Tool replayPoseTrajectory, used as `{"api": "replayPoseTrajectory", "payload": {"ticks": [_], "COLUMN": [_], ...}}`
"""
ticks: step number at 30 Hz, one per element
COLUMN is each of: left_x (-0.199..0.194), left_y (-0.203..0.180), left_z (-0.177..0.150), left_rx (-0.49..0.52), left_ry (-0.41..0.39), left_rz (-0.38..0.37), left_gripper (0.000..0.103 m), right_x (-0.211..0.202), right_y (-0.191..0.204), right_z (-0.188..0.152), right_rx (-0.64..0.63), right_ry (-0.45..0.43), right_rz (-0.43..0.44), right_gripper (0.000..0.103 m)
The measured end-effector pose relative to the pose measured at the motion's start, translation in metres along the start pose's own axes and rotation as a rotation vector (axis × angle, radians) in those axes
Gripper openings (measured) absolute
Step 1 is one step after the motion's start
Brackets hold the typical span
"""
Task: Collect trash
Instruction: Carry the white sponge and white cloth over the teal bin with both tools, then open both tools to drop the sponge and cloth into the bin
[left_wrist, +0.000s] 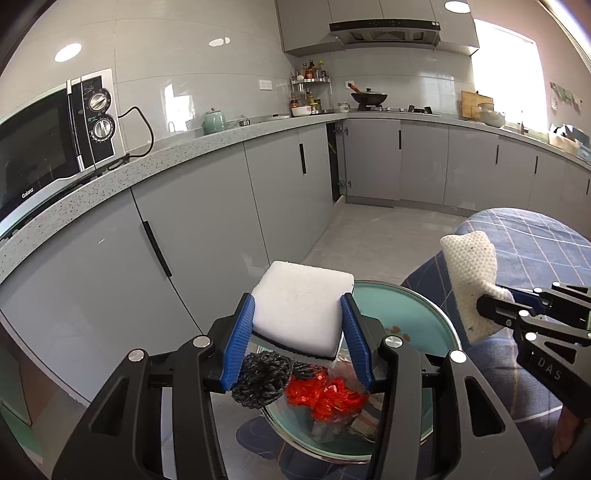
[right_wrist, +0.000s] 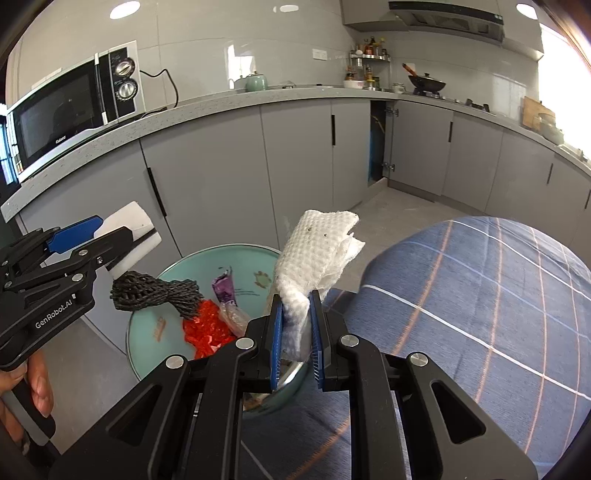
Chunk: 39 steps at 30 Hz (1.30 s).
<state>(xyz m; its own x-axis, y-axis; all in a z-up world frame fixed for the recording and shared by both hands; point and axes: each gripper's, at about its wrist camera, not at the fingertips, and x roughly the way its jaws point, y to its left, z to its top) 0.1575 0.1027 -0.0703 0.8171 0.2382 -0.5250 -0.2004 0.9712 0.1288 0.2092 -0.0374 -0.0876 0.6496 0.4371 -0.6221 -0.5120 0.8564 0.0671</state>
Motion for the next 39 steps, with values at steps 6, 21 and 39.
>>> {"api": "replayPoseTrajectory", "payload": {"ticks": [6, 21, 39], "left_x": [-0.001, 0.002, 0.002], "left_y": [0.004, 0.006, 0.014], "left_z": [0.001, 0.0, 0.002], "left_rx": [-0.011, -0.015, -0.032], "left_ry": [-0.003, 0.001, 0.001], "left_rz": [0.006, 0.005, 0.012], "left_gripper": [0.049, 0.05, 0.05], "right_x": [0.003, 0.015, 0.019], "right_y": [0.01, 0.018, 0.027], "right_z": [0.003, 0.004, 0.005], "right_rx": [-0.027, -0.064, -0.086], "right_ry": [0.0, 0.001, 0.002], "right_rz": [0.011, 0.03, 0.033], "right_gripper": [0.015, 0.016, 0.016]}}
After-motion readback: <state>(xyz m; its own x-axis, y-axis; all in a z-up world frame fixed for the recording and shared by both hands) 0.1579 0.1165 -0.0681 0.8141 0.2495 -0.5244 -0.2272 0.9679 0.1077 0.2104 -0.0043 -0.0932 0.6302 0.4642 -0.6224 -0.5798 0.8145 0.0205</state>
